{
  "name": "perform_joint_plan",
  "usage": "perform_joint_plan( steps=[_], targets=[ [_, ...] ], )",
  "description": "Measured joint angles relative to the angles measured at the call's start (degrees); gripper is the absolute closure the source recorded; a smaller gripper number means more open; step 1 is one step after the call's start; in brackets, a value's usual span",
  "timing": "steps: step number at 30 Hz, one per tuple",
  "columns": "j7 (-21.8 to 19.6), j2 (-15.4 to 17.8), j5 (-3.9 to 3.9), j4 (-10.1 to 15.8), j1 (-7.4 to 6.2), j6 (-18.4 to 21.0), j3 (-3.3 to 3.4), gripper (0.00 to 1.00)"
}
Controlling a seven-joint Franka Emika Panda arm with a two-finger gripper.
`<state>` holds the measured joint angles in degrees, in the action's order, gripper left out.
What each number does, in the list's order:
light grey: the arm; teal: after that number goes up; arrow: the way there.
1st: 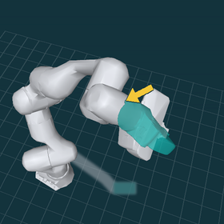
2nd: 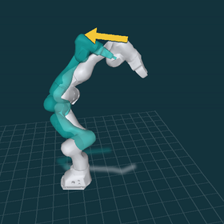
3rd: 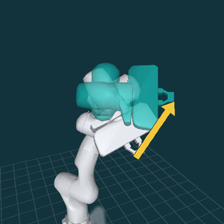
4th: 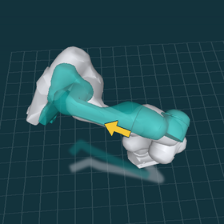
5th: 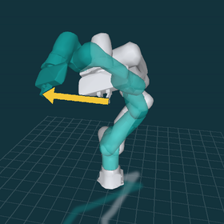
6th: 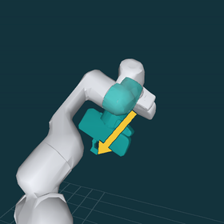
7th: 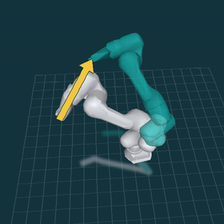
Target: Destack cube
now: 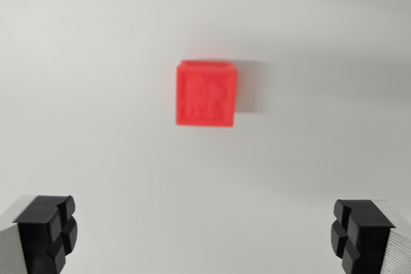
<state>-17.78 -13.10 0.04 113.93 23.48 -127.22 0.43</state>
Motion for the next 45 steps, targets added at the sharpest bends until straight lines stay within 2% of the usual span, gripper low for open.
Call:
perform_joint_plan(
  steps=[13,21,45],
  targets=[
    [0.0,2.7,0.00,-2.8,0.00,5.5,0.01,0.00],
    [0.0,3.5,0.00,-4.0,0.00,7.5,0.02,0.00],
    [0.0,3.9,0.00,-4.5,0.00,8.4,0.02,0.00]
  ],
)
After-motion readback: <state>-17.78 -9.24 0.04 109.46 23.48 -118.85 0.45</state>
